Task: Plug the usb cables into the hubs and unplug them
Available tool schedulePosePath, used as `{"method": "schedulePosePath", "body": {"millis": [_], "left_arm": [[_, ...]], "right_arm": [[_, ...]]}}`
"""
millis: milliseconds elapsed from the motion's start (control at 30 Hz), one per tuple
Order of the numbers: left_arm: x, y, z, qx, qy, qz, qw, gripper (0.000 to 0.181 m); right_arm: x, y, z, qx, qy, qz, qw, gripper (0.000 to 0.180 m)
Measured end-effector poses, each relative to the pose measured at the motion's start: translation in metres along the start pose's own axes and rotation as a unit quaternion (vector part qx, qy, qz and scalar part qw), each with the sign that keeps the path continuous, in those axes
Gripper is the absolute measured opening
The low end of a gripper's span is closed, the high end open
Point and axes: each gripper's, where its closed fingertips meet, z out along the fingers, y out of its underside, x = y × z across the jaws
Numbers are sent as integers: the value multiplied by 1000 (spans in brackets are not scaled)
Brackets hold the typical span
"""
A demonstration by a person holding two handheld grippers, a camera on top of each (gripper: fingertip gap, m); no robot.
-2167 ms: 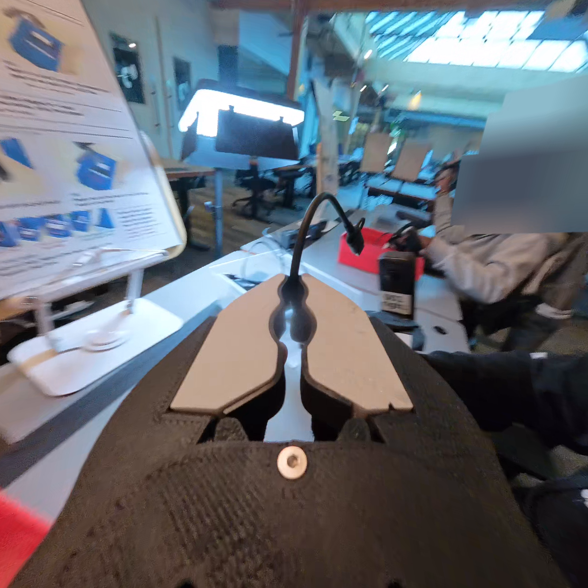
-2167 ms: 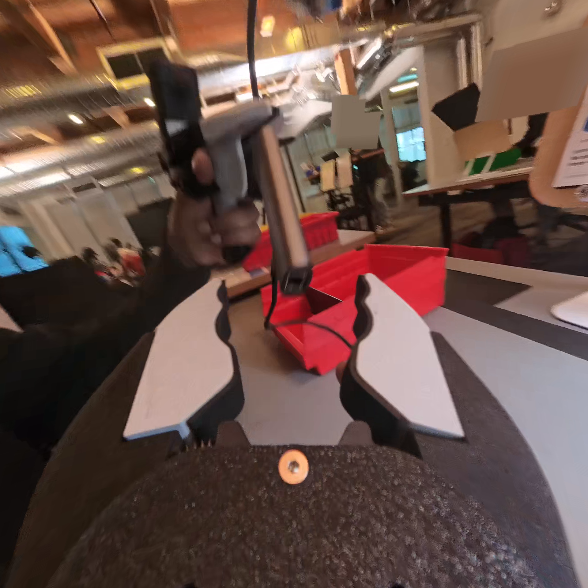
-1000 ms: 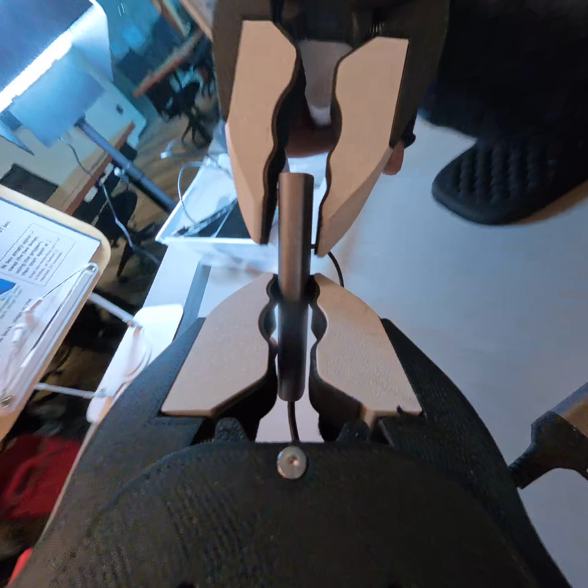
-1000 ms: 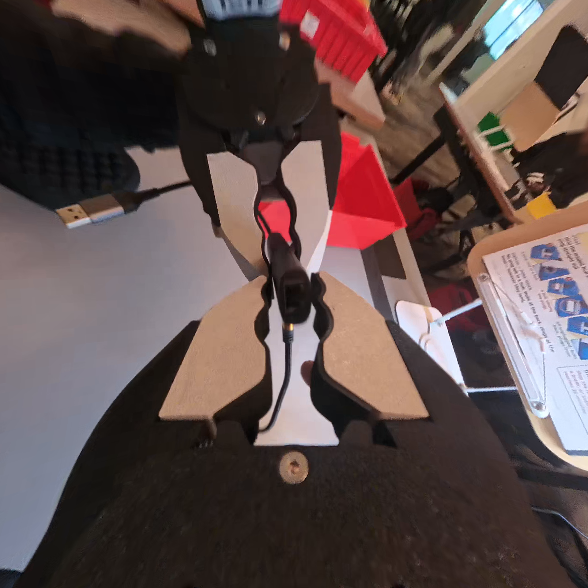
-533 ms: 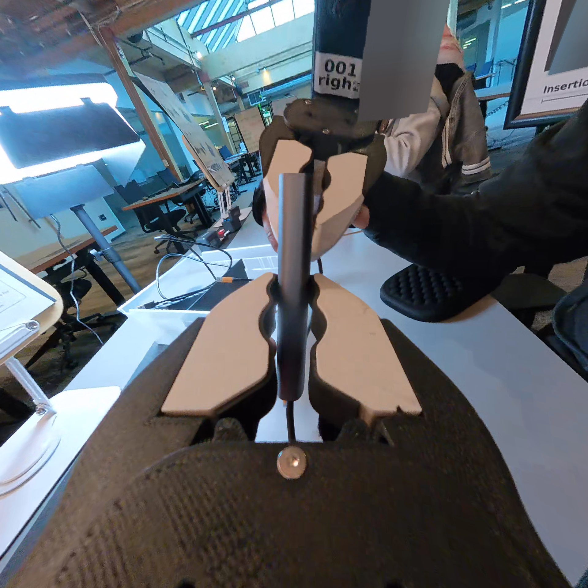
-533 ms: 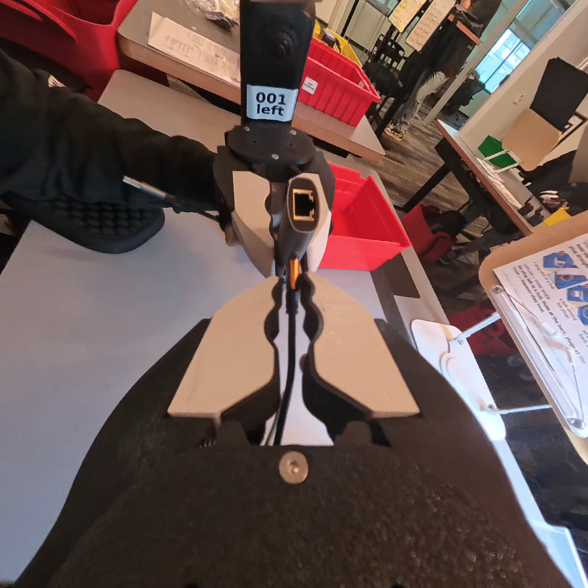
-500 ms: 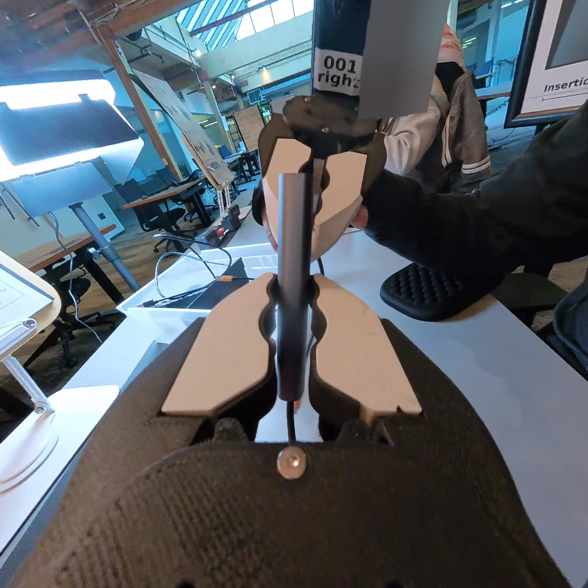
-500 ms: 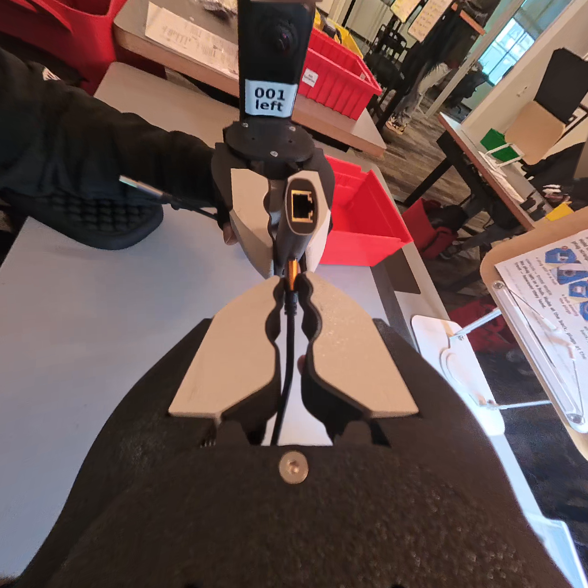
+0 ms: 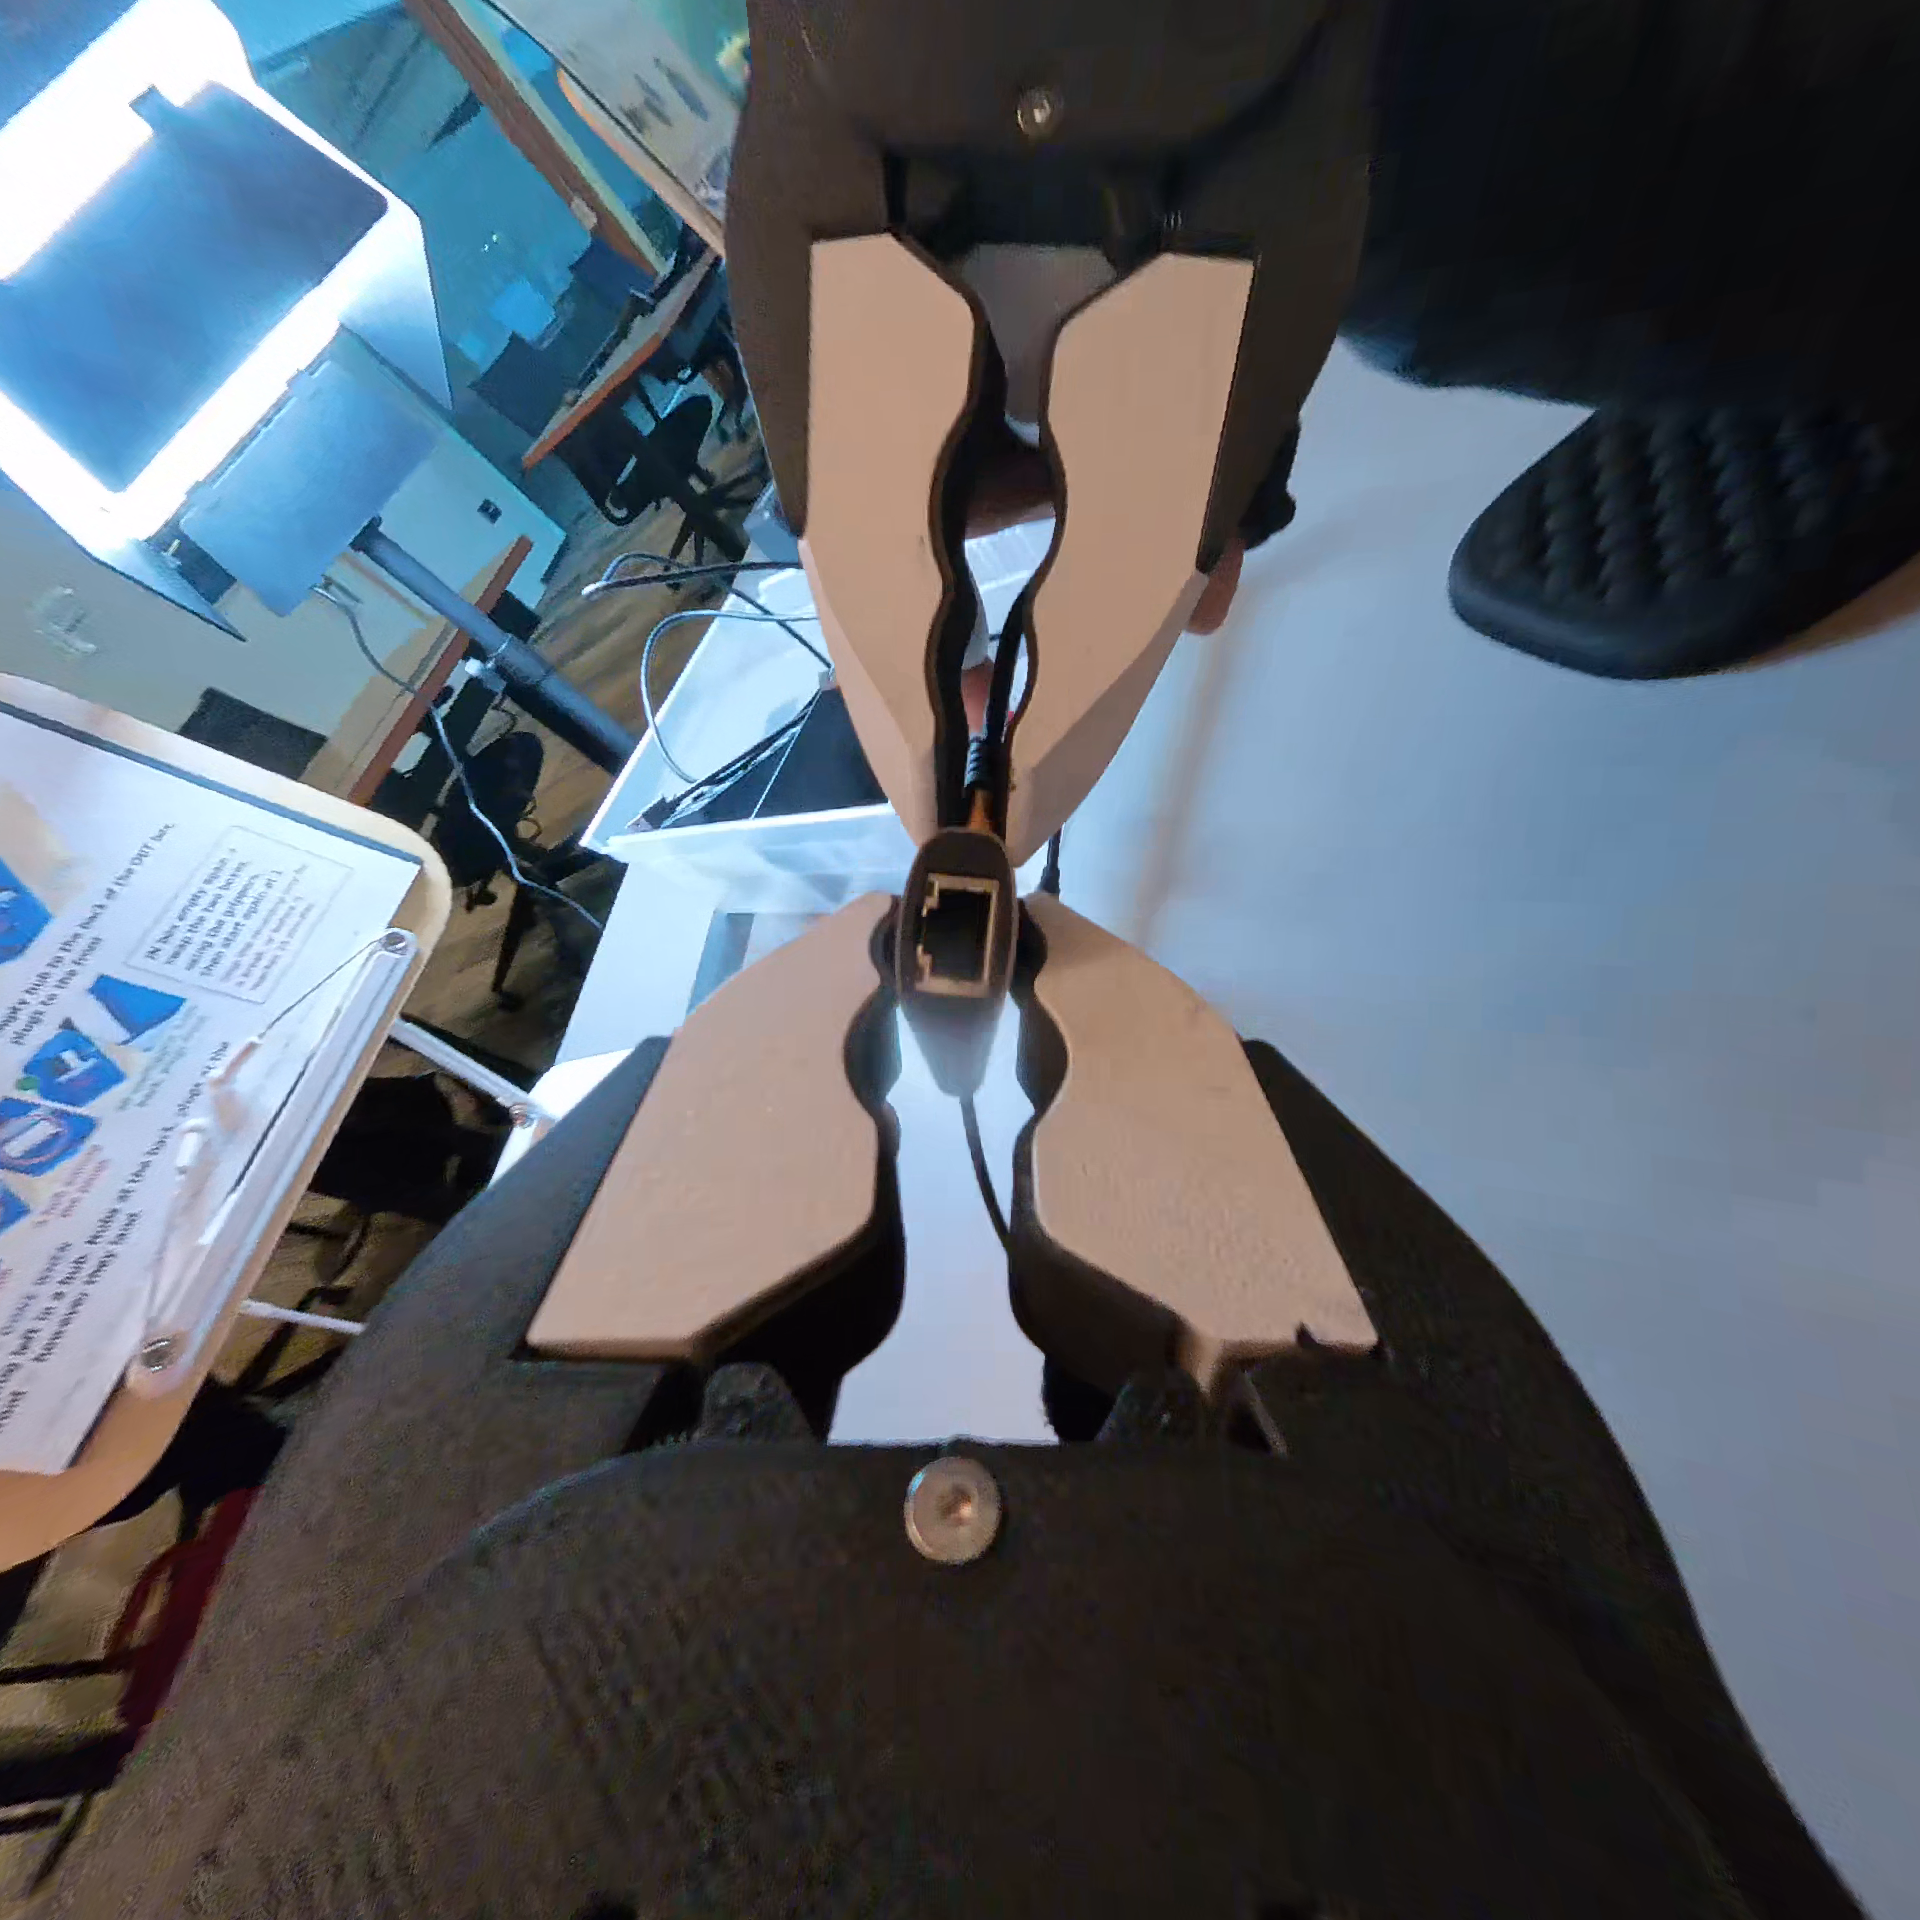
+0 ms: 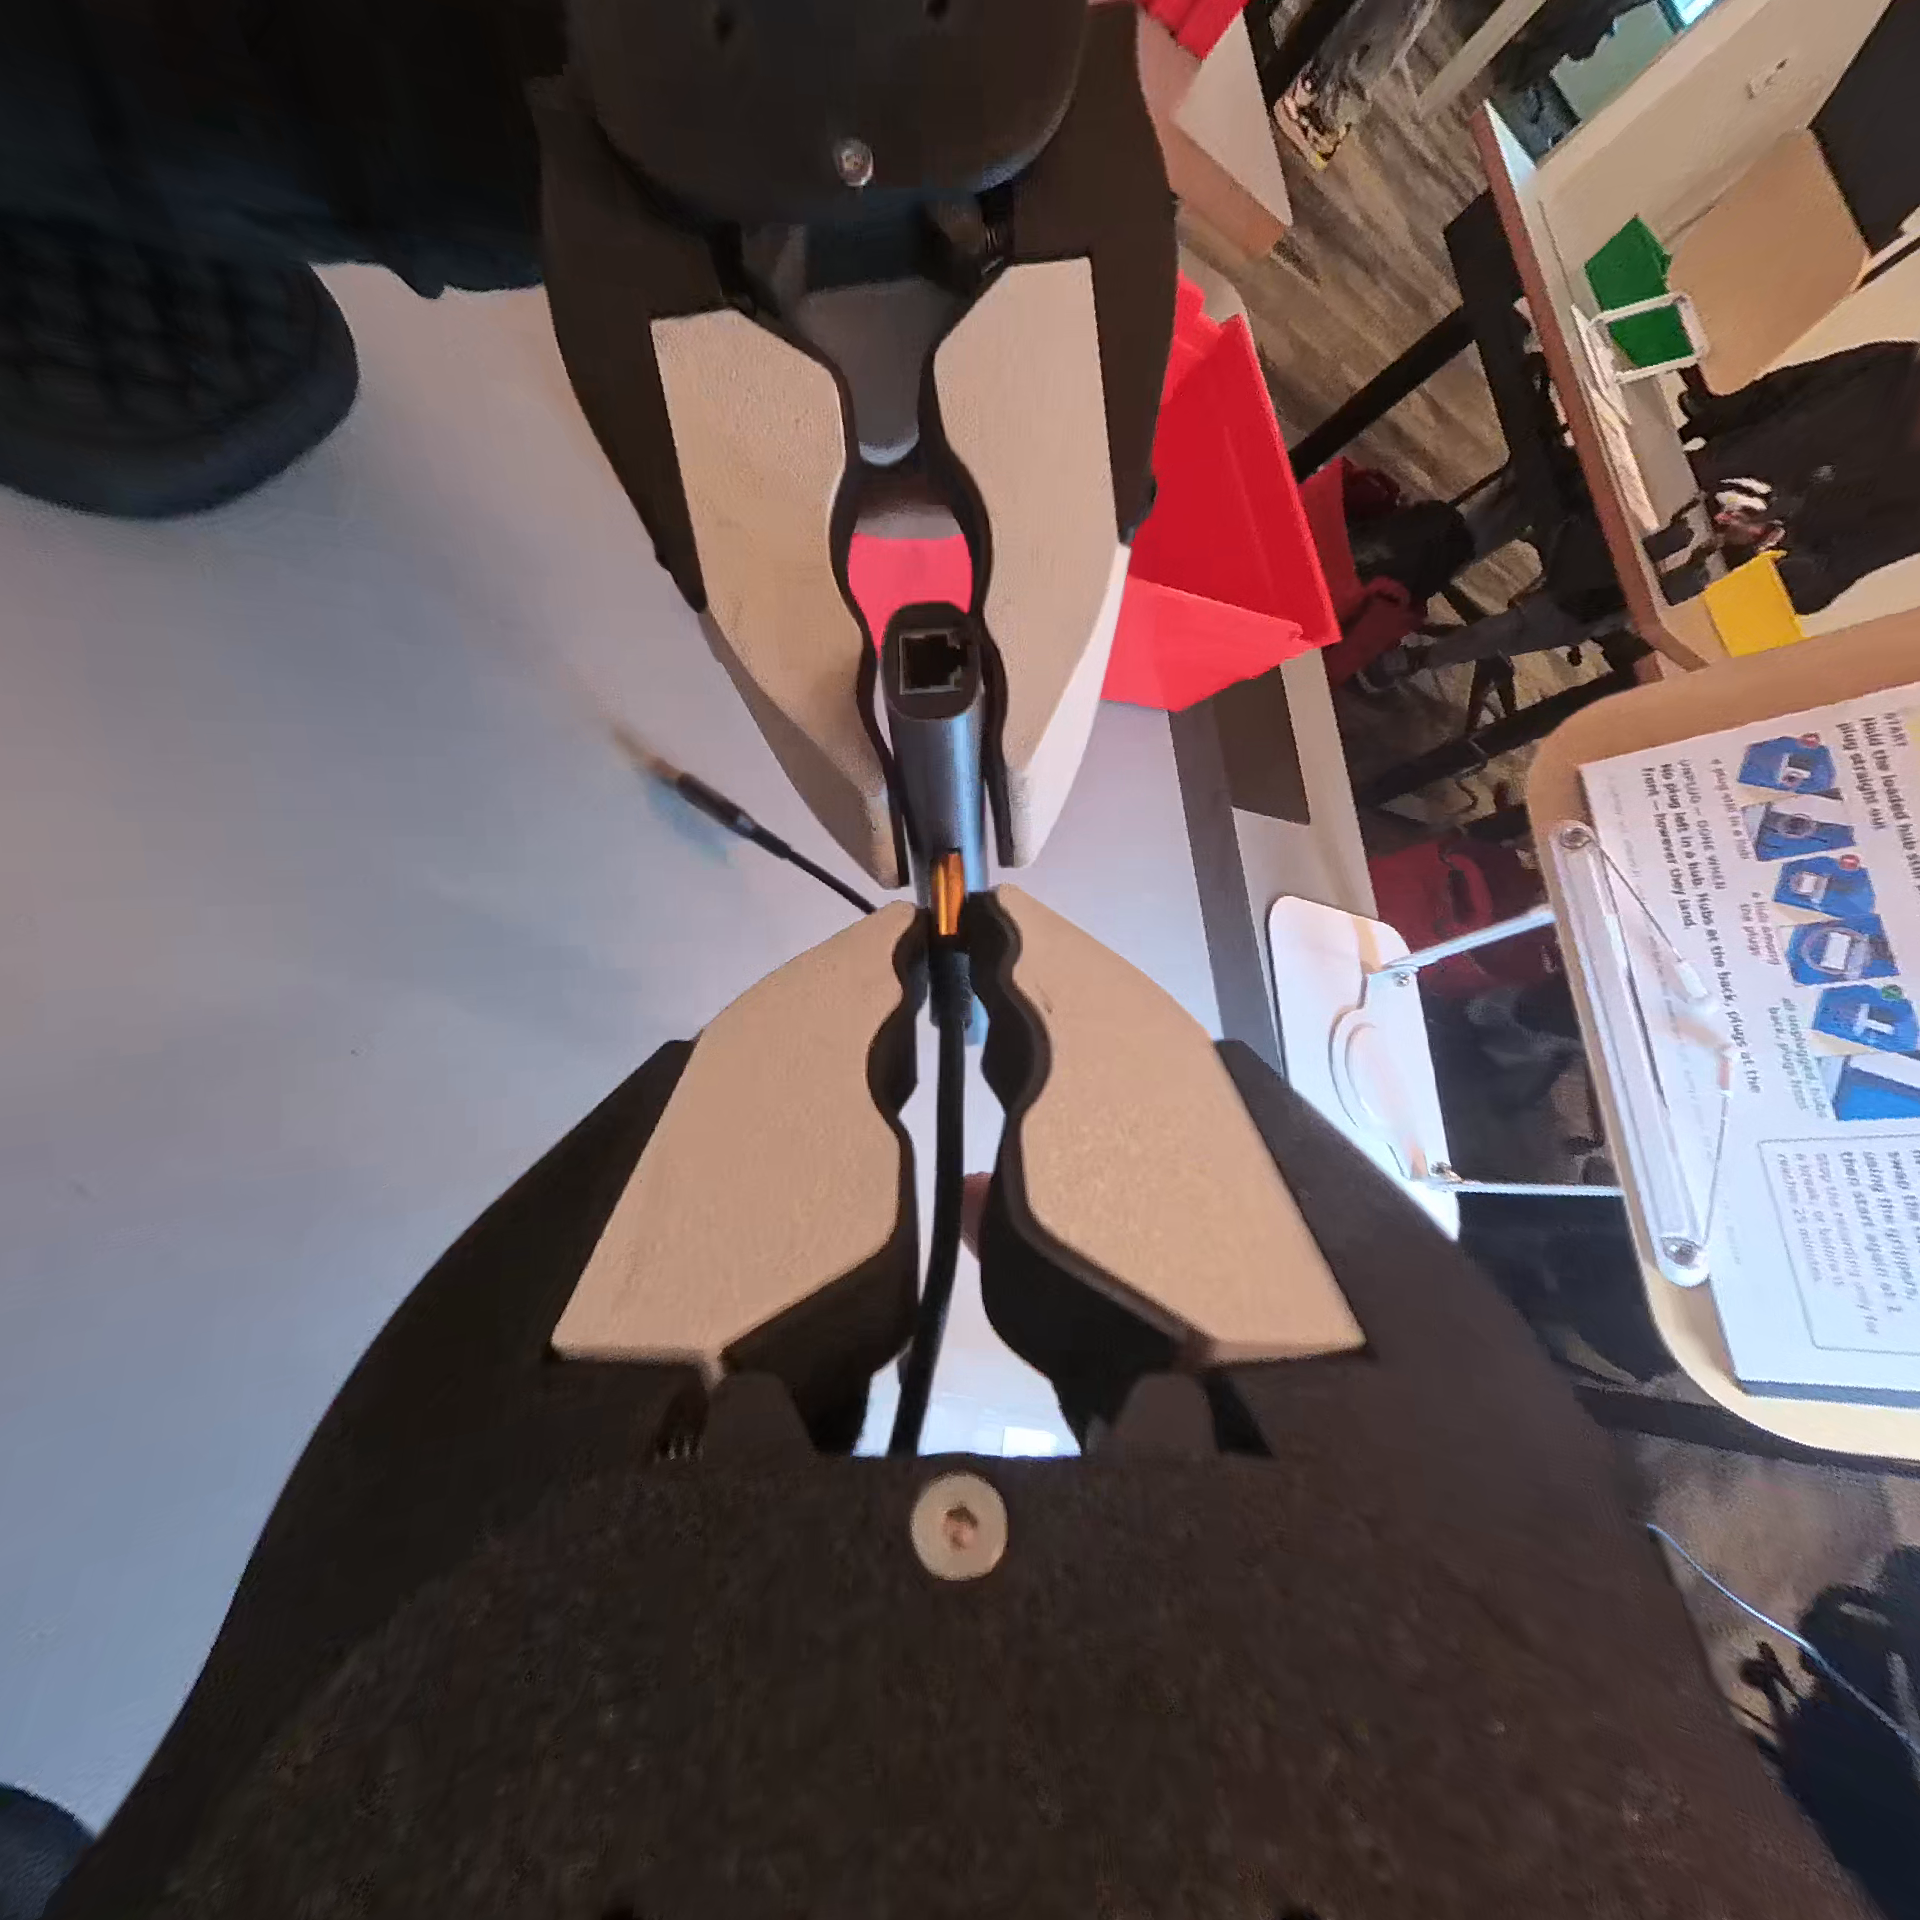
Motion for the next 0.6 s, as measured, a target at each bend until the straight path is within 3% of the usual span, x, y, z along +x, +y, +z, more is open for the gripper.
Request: {"method": "schedulePosePath", "body": {"millis": [233, 300, 600], "left_arm": [[6, -1, 0, 7, 13, 19, 1000, 18], [6, 0, 0, 1, 11, 26, 1000, 18], [3, 5, -5, -20, 16, 31, 999, 18]], "right_arm": [[-3, 4, 8, -22, 12, -22, 999, 17], [-6, 5, 11, -22, 6, -29, 999, 8], [-4, 2, 13, 1, -5, -4, 1000, 8]]}}
